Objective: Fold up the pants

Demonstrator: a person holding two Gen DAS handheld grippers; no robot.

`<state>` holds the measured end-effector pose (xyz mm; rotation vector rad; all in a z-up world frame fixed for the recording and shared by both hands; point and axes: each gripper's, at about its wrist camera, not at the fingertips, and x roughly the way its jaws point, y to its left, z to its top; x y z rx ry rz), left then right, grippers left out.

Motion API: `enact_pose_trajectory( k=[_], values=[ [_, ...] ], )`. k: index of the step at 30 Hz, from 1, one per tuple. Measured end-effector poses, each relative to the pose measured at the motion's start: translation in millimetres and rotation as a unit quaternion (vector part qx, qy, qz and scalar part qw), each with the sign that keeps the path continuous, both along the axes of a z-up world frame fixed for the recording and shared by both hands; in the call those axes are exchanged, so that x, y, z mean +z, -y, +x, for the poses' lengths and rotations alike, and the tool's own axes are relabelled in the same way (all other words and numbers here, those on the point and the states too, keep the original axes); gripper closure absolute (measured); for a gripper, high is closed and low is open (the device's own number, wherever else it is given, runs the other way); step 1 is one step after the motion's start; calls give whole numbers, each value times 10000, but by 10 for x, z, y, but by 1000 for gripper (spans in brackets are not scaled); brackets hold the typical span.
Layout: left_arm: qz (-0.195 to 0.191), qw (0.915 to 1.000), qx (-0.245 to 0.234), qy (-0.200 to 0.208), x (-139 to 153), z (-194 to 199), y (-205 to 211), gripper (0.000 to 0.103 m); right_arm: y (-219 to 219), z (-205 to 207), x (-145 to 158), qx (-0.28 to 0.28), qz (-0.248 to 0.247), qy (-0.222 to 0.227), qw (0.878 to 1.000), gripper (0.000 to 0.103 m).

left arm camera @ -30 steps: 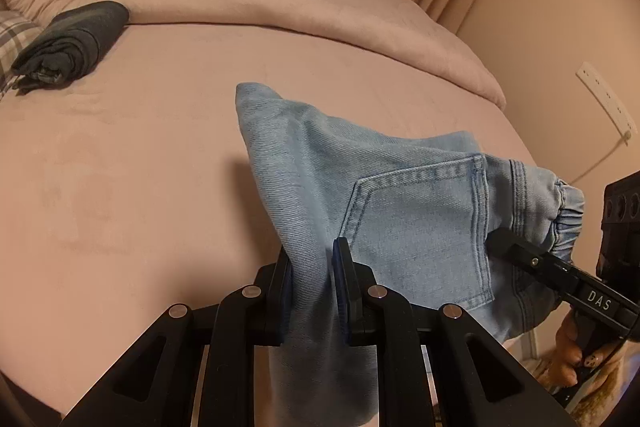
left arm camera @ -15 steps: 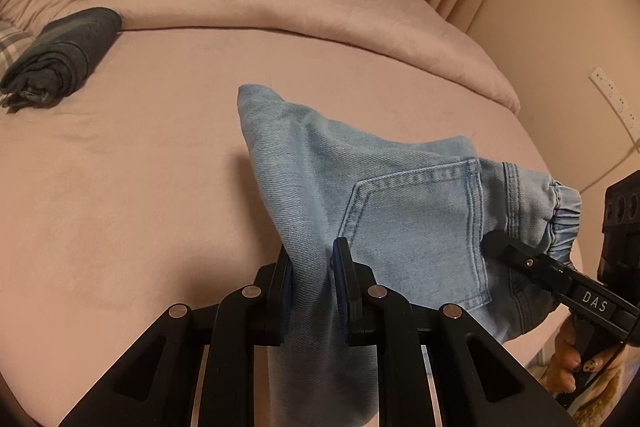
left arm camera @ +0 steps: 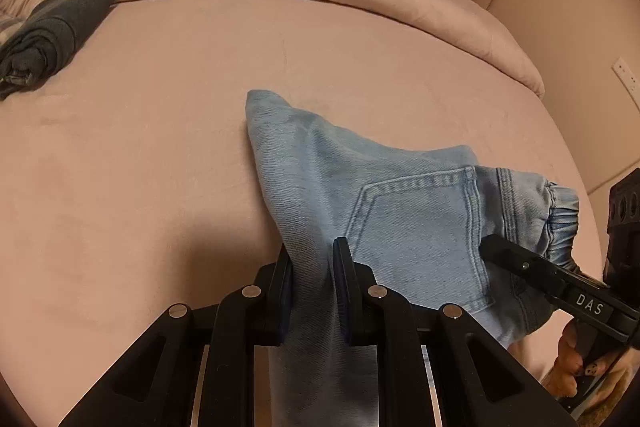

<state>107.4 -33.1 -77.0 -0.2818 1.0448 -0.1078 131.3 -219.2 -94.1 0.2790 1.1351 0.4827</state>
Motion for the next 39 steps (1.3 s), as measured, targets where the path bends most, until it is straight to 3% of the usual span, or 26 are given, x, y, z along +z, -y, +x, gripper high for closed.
enact_pose_trajectory(
  k=[12, 18, 24, 26, 31, 36, 39],
  values=[
    [138, 9995, 130, -261, -139, 60, -20, 87, 44, 70, -162, -79, -291, -180, 9994, 57],
    [132, 9987, 274, -398, -269, 100, -48, 79, 38, 106, -224, -70, -441, -271, 9986, 50],
    [-107, 9974, 547, -449, -333, 97, -119, 73, -4, 119, -276, -122, -546, -258, 9981, 48],
    [-120, 9976, 568, -382, -314, 55, -124, 71, -4, 96, -262, -164, -624, -204, 9977, 45],
    [-7, 9979, 570, -321, -298, -179, -130, 59, 12, 6, -207, -317, -1281, -37, 9912, 15],
    [-218, 9975, 593, -302, -236, -396, -197, 56, 135, -156, -137, -447, -1243, -43, 9912, 14],
    [-132, 9987, 440, -209, -103, -548, -160, 56, 180, -273, -17, -445, -1191, 161, 9918, 14]
  ],
)
